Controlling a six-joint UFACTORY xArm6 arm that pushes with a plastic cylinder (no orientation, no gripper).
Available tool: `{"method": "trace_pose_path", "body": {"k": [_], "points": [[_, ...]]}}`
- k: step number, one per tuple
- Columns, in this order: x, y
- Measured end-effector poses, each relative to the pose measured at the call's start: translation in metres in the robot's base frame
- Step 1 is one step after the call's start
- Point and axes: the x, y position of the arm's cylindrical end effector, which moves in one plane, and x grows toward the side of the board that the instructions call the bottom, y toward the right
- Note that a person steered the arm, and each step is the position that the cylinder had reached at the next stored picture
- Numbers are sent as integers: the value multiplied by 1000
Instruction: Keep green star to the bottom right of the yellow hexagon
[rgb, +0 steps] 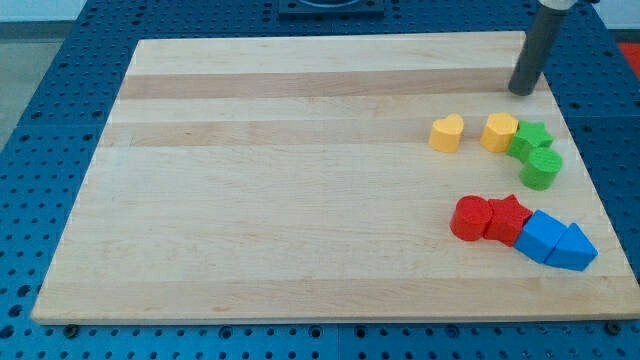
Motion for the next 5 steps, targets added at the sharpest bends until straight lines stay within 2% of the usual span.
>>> {"method": "trace_pose_path", "body": {"k": [1, 2, 3, 4, 5], "points": [[14, 13], [45, 36], [45, 36], [86, 10], [97, 7]]}}
